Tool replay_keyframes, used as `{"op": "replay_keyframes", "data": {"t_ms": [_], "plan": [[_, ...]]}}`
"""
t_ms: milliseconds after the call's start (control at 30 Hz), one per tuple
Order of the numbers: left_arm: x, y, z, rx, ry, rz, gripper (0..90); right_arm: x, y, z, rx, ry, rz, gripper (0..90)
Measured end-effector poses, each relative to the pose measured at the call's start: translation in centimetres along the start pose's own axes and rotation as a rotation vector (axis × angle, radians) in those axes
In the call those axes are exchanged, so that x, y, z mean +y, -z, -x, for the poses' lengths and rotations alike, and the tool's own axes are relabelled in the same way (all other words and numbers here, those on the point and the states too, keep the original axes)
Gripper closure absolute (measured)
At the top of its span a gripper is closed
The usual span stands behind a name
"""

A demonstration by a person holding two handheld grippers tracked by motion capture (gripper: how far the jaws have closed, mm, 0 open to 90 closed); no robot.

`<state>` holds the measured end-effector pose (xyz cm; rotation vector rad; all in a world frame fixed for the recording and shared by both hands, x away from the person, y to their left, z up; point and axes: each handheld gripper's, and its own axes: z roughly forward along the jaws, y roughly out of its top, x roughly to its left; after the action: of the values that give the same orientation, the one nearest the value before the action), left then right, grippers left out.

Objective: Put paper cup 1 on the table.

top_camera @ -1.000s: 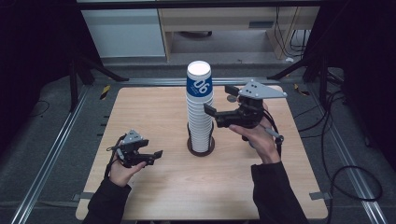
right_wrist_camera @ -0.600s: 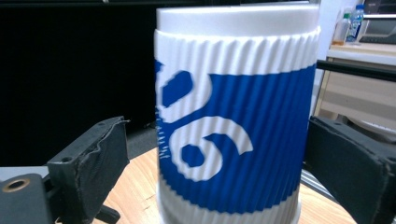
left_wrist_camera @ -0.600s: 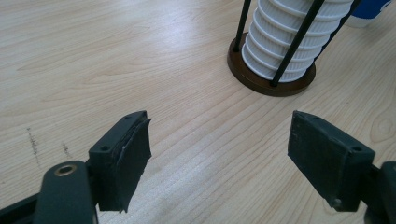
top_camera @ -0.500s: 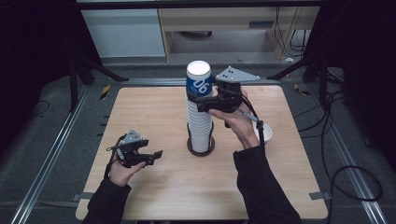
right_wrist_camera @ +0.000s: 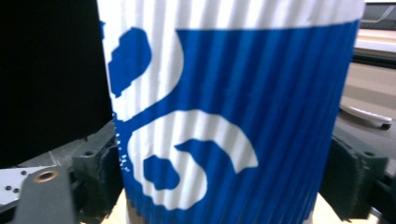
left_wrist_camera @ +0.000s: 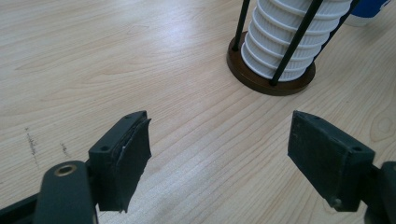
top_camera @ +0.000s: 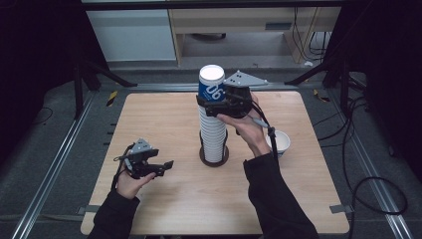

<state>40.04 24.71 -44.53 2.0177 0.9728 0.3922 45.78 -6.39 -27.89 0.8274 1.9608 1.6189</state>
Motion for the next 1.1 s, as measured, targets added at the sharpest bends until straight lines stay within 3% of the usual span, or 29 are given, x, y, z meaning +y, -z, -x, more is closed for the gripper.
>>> {"op": "replay_keyframes", "data": {"t_ms": [300, 467, 833, 1100], "plan": [[0.0, 0.0, 0.0, 0.000, -0.001, -0.001, 20.4, 0.2, 0.1, -0.1, -0.001, 0.012, -0.003, 18.3], [0.0, 0.0, 0.0, 0.000, -0.001, -0.002, 20.4, 0.6, 0.5, -0.2, -0.003, 0.013, 0.038, 19.0], [0.0, 0.0, 0.0, -0.001, -0.001, -0.001, 20.4, 2.2, 1.3, -0.3, -0.012, 0.037, 0.070, 19.9], [0.0, 0.0, 0.1, -0.009, -0.004, 0.001, 20.4, 2.5, 1.4, -0.4, -0.017, 0.051, 0.065, 19.9]]}}
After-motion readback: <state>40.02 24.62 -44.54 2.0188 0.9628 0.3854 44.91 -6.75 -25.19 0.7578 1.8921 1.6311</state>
